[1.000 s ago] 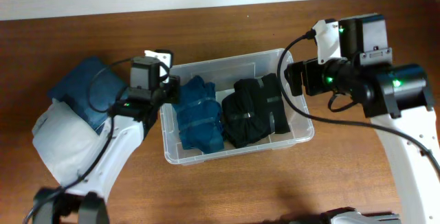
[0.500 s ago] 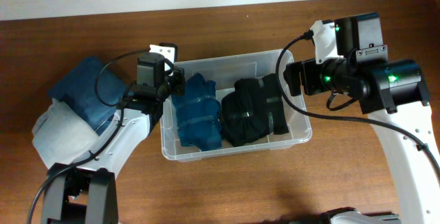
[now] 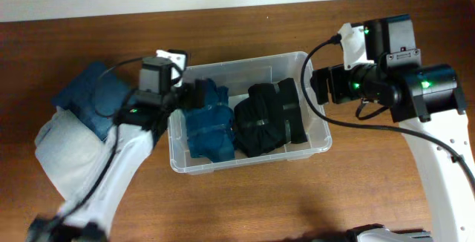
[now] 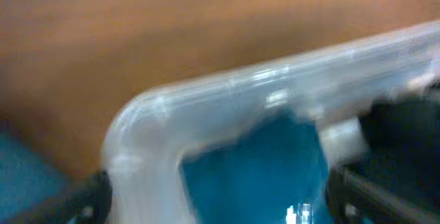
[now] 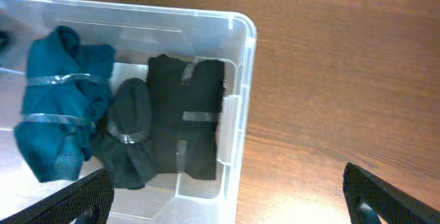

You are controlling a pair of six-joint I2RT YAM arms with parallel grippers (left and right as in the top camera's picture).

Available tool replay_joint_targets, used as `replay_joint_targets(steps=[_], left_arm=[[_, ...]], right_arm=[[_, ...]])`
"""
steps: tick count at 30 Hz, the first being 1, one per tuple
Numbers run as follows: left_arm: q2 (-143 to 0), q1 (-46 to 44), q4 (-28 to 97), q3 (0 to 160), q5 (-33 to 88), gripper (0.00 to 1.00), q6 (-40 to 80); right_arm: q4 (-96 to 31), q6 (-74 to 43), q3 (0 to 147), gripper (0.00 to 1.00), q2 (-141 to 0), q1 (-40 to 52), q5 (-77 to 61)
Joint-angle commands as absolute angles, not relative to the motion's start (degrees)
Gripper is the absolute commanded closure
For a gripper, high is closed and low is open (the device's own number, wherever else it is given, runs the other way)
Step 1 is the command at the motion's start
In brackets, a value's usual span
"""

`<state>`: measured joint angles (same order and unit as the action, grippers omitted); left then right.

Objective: Pack container
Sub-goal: 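Place the black bundle beside the first and press down with both grippers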

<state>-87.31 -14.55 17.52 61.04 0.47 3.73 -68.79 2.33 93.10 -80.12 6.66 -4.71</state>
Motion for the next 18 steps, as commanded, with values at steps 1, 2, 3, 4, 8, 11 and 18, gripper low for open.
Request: replay_joint_targets(steps=[1,2,3,4,8,11,18], left_arm=[[-75.77,-9.21,25.32,62.65,-4.05,0.01,3.9],[-73.23,-7.07,27.79,62.65,-4.73,0.01,3.9],[-70.94,-4.69,30.15,62.65,-5.37,0.01,3.95],[-68.03,-1.15,33.26,62.65,-5.98,0.01,4.54],[-61.25,16.62,44.38,62.63,-5.69,0.01,13.02],[-61.71,29.08,50.15,62.28,0.23,0.01,18.7],[-72.64,44.82,50.61,57.3,11.14,0.01,16.1]], right_arm=[[-68.84,2.7,92.82,0.01,-80.51,3.9,-3.22],[-68.82,2.57,92.79,0.01,-80.53,3.49,-3.29],[-68.82,2.57,92.79,0.01,-80.51,2.87,-3.51],[-68.79,2.59,92.82,0.02,-80.51,2.46,-3.84],[-68.82,2.59,92.79,0.01,-80.53,1.85,-3.84],[-68.82,2.59,92.82,0.02,-80.53,1.85,-3.86],[-68.99,2.59,92.79,0.01,-80.53,1.85,-4.29]])
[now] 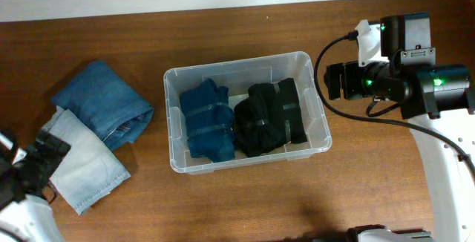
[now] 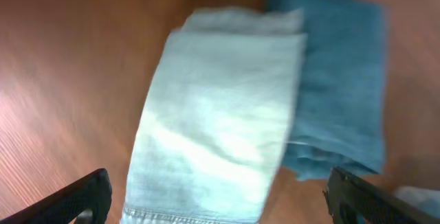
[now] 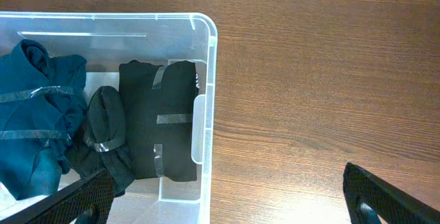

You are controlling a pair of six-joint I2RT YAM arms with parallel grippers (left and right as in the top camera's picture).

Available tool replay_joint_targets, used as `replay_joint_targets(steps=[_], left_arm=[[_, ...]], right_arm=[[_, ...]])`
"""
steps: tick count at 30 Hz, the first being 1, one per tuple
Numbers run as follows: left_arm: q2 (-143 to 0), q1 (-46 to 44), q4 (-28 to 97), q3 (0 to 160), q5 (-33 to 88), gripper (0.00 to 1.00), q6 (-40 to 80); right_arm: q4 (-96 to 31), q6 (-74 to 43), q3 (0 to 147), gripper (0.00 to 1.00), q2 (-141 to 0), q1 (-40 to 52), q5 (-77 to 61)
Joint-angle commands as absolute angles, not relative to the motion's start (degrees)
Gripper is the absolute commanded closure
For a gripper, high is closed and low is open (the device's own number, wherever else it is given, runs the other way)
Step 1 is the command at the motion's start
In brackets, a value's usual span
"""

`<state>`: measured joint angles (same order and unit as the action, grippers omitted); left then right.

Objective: Pack container
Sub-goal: 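Place the black bundle beside the first and press down with both grippers, then grasp the light-grey jeans with the left gripper and lift them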

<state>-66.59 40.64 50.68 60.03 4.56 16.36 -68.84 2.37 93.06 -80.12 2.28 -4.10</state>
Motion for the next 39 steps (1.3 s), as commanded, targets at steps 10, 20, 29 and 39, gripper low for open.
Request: replay_joint_targets(steps=[10,20,29,39], left_arm=[[-95.92,48.45,47.29,57.23,12.05,0.01,10.59],[-96.01,48.49,46.33,57.32,9.41,0.01,9.72],[-92.64,48.56,45.65,57.23,3.14,0.01,11.07],[-99.53,48.53,42.83,57.23,6.11,0.01,10.2]], right_arm=[[-69.76,2.59,92.79,0.01,-80.53,1.85,-4.27],[-69.67,2.59,92.79,0.02,-80.71,1.85,-4.23],[-69.67,2.59,92.79,0.01,-81.19,1.85,-4.25],[-69.89,2.59,92.79,0.01,-81.19,1.85,-4.25]])
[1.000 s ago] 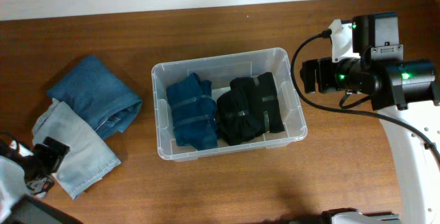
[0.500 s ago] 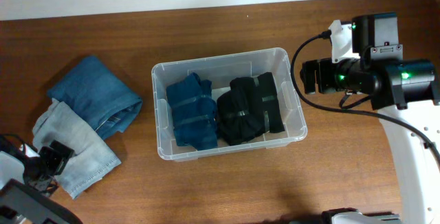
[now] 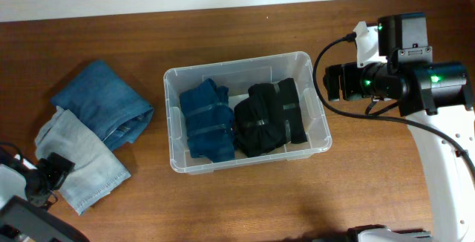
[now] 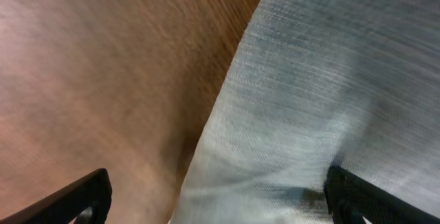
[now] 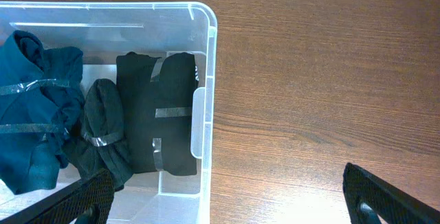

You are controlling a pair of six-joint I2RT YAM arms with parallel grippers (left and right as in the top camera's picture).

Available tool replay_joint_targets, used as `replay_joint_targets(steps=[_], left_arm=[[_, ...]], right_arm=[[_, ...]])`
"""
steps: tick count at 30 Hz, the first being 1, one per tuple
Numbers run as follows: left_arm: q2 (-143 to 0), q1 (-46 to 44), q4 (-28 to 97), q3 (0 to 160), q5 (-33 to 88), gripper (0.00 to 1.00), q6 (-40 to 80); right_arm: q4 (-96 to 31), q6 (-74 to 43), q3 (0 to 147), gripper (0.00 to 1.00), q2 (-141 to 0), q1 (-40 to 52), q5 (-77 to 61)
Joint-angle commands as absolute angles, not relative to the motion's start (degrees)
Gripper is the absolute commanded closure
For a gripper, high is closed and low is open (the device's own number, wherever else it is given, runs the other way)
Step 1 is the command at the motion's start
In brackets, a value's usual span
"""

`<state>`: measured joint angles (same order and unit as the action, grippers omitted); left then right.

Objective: Pack container
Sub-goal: 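Grasp the light-grey jeans with the left gripper and lift them, then lay the light-grey jeans over the black bundles on the box's right side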

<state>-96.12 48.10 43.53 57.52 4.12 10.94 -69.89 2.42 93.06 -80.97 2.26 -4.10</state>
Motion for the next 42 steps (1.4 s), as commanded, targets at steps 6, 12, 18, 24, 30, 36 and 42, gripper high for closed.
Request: replay_joint_targets(steps=[6,12,18,24,30,36,42], left_arm=[[-106.13,48.53,41.12,57.23,18.24,0.05,5.74],[-106.15,48.53,41.34,57.25,30.41,0.44,0.34],[-105.69,48.53,43.7,57.28,37.28,0.95,-1.13],[-97.43,48.49,50.76,59.02,51.9,0.99,-1.15],[-84.51,46.06,57.54,66.41,56.36,0.99,-0.69],[-75.24,35.92,56.88,77.54,55.05,0.99,4.14],[-73.47,17.28,47.9,80.68,51.7,0.99,12.88]], right_arm=[[-69.89,2.59,92.79,0.02,-81.19,1.85,-4.25],[-69.89,2.57,92.79,0.01,-81.19,1.85,-4.27],[-70.13,2.57,92.79,0.01,-81.19,1.85,-4.27],[-70.11,2.57,92.79,0.02,-81.19,1.85,-4.27],[-70.08,2.57,92.79,0.02,-81.19,1.85,-4.27],[-70.06,-0.27,92.82,0.01,-80.64,0.45,-1.67],[-70.08,-2.42,92.84,0.02,-77.87,-7.4,-0.36]])
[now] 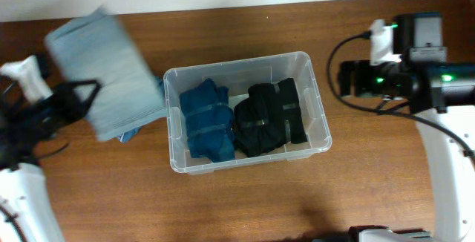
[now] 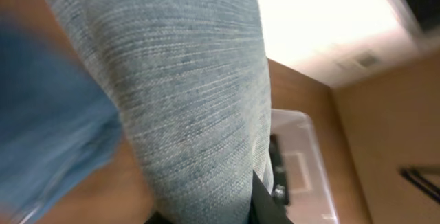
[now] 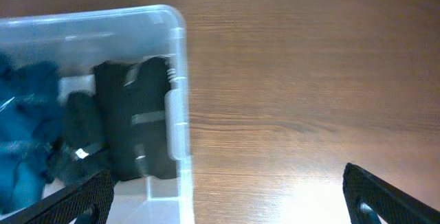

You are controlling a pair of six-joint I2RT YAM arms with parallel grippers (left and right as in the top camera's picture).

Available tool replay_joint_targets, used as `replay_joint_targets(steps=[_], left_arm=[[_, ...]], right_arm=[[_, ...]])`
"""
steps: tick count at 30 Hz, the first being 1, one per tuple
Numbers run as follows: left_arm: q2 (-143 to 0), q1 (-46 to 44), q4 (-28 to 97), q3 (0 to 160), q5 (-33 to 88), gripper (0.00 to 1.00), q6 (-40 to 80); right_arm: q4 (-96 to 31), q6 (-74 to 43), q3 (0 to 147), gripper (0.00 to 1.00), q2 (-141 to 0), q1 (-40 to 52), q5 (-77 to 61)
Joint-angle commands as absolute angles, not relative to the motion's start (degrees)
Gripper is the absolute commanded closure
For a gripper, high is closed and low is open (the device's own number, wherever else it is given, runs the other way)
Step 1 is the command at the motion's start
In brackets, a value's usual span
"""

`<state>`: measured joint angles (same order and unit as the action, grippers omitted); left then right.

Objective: Pack container
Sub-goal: 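Lay the light-grey jeans over the black bundles on the box's right side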

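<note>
A clear plastic container (image 1: 320,144) stands mid-table and holds a taped blue clothes bundle (image 1: 208,119) and a taped black bundle (image 1: 271,116). My left gripper (image 1: 87,97) is shut on folded light blue jeans (image 1: 104,67), which hang lifted just left of the container. In the left wrist view the light jeans (image 2: 199,93) fill the frame, with a dark fingertip (image 2: 260,205) at their lower edge. My right gripper (image 1: 346,79) hovers open and empty beyond the container's right wall. The right wrist view shows the container's rim (image 3: 175,100) and the black bundle (image 3: 134,124).
Darker blue jeans (image 1: 130,133) lie on the wooden table under the lifted pair, mostly hidden; they show blurred in the left wrist view as well (image 2: 41,121). Bare wood (image 3: 309,100) stretches right of the container.
My left gripper was low at the front left on the light jeans lying on the table. Now it holds them lifted beside the container's left wall. The right arm has shifted slightly right.
My left gripper was at the container's left rim by the blue bundle. Then it was open over the two pairs of jeans at the left. Then it was down at the light pair's edge, and now it holds that pair raised near the container.
</note>
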<state>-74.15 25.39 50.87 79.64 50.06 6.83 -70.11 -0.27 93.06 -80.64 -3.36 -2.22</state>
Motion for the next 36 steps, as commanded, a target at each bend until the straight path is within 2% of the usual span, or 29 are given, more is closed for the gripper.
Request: replay_joint_targets(steps=[1,7,14,22,32,36], left_arm=[[-73.76,12.67,45.89,80.68,48.88,0.99,14.44],[-78.54,-15.25,35.09,80.68,28.95,0.99,18.72],[-89.38,-32.8,28.67,80.68,22.81,0.99,22.52],[-99.22,-39.03,29.87,80.66,16.91,0.99,39.66],[-100.47,-39.38,30.63,80.62,11.51,0.99,43.4],[-103.53,-40.93,30.35,80.62,11.6,0.99,49.84]], right_arm=[[-70.11,-2.44,92.86,0.02,-77.32,-9.23,-0.36],[-70.96,-2.39,92.84,0.01,-76.23,-16.93,-4.21],[-71.0,-2.39,92.84,0.01,-76.27,-17.28,-4.47],[-71.11,-2.39,92.84,0.01,-76.27,-17.28,-4.49],[-71.16,-2.39,92.84,0.01,-76.27,-17.28,-4.51],[-71.16,-2.37,92.84,0.01,-76.27,-17.28,-5.48]])
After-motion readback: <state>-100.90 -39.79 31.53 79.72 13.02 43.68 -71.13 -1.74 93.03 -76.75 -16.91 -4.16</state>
